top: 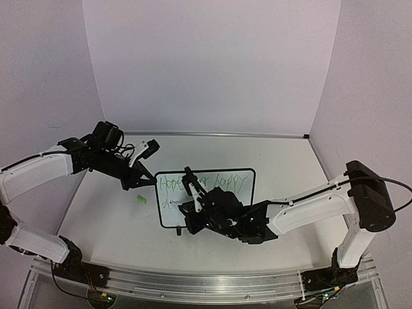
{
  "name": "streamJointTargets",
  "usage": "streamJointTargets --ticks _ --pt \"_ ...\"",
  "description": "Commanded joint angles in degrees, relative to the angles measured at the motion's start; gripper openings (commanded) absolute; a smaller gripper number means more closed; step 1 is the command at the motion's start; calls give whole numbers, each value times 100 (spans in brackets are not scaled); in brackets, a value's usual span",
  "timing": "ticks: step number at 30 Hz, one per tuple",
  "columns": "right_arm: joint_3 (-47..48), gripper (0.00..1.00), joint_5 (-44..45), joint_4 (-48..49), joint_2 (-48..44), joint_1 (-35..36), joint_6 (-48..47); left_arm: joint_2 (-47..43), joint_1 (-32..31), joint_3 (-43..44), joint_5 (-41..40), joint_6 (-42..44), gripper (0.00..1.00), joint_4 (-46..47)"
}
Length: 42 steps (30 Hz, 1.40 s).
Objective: Write a sentence on the whiteboard
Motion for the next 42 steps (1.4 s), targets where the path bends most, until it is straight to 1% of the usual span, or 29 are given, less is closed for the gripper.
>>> streamJointTargets --ticks 1,14,24,32,42 --pt "111 0 -58 -157 130 -21 84 82 -66 42 -93 68 0 -75" --pt "11 0 336 -204 -197 -20 74 83 -66 41 -98 68 0 -87" --pt "73 0 415 -28 -347 -19 -39 72 -66 42 -103 68 0 -84" --pt "4 0 452 -30 -328 -19 3 71 -66 42 -108 70 0 -85" --pt "-53 0 229 -255 -68 -17 182 75 -66 39 -108 71 0 -88"
